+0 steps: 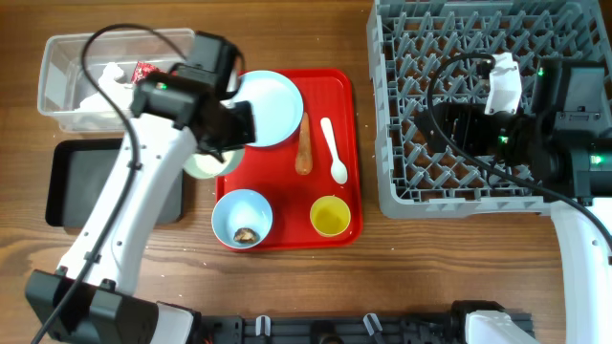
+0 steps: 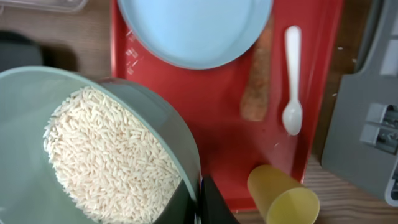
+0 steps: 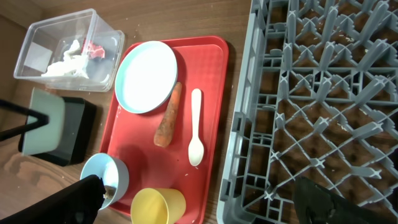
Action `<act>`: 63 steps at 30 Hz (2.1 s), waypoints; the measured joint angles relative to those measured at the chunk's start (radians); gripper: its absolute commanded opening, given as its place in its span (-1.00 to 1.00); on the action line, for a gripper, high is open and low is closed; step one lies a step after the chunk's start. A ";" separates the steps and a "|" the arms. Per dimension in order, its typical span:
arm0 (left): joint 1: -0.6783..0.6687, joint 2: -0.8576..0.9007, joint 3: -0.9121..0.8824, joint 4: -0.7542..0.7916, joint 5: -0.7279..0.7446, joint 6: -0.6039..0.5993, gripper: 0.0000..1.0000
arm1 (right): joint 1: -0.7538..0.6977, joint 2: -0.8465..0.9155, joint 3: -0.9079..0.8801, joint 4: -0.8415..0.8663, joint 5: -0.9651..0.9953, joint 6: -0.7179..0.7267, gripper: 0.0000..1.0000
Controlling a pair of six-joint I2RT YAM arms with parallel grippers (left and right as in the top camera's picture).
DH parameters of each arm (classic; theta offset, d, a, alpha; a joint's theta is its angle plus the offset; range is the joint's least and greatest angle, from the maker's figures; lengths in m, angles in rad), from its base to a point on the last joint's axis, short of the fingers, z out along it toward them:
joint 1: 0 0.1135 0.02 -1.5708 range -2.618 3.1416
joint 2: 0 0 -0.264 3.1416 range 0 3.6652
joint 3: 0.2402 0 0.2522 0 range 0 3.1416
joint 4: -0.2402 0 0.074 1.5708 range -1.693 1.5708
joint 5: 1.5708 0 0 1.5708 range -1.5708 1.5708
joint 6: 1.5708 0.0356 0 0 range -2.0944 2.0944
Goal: Sort waste into correct bins and load items into the dishwasher rack
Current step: 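Grasp the green rice bowl rim with the left gripper and lift it, then tip the green bowl over the black tray to pour out the rice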
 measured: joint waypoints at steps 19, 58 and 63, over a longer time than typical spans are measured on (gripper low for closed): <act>0.639 0.000 -0.286 0.098 0.463 0.325 -0.92 | 0.000 0.000 0.000 0.000 0.000 0.000 0.99; 1.172 0.304 -0.438 0.366 1.342 0.518 -0.92 | 0.000 0.000 0.000 -0.001 0.000 0.000 0.99; 1.172 0.304 -0.438 0.348 1.440 0.491 -0.92 | 0.000 0.000 0.000 -0.001 0.000 0.000 1.00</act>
